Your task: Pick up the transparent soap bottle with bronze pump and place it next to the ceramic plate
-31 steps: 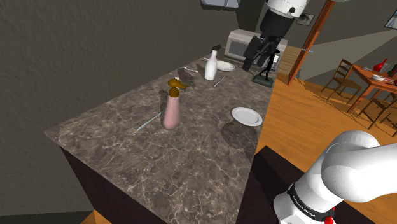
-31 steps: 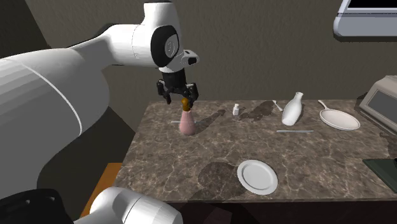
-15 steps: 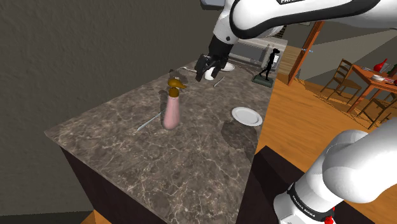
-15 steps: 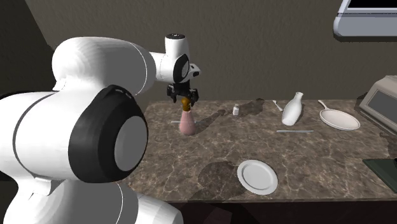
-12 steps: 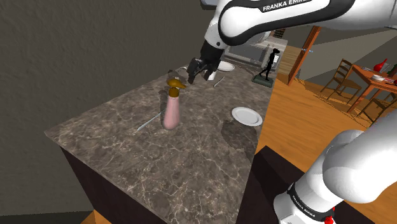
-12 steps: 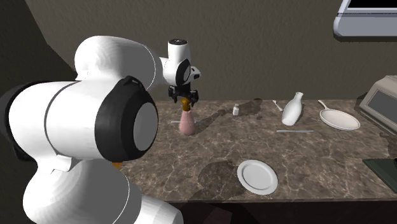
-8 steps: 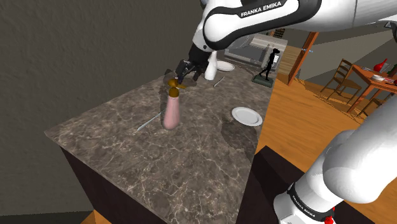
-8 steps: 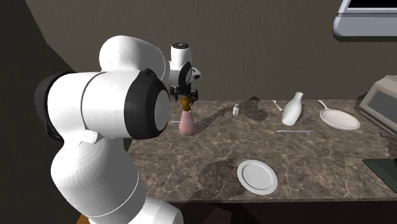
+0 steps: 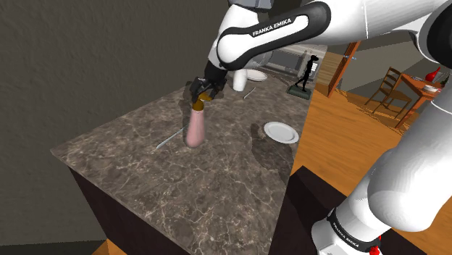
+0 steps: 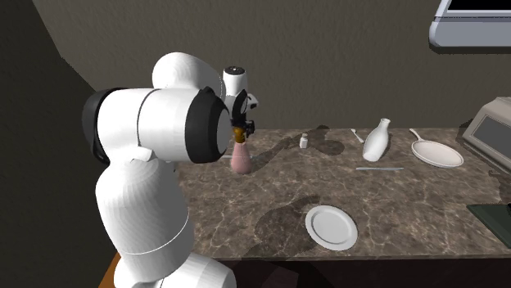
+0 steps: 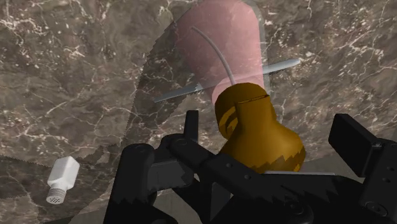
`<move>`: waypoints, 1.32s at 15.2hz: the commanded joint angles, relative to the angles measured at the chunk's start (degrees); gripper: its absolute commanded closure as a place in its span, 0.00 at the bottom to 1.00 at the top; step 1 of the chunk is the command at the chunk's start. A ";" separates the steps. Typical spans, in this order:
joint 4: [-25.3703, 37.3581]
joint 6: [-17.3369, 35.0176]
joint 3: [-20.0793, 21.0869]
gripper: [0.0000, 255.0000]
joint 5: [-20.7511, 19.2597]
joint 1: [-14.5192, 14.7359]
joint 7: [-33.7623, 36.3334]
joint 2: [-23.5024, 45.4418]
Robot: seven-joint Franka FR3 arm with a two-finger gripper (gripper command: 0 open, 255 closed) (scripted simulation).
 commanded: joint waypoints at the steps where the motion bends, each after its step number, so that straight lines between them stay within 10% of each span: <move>1: 0.07 1.28 0.06 0.00 -0.13 0.09 0.09 1.31; 9: 0.04 1.64 0.08 0.00 -0.17 0.12 0.12 1.64; 10: 0.04 1.65 0.08 1.00 -0.17 0.12 0.12 1.64; 20: 0.44 0.92 0.07 1.00 -0.19 0.11 0.18 1.31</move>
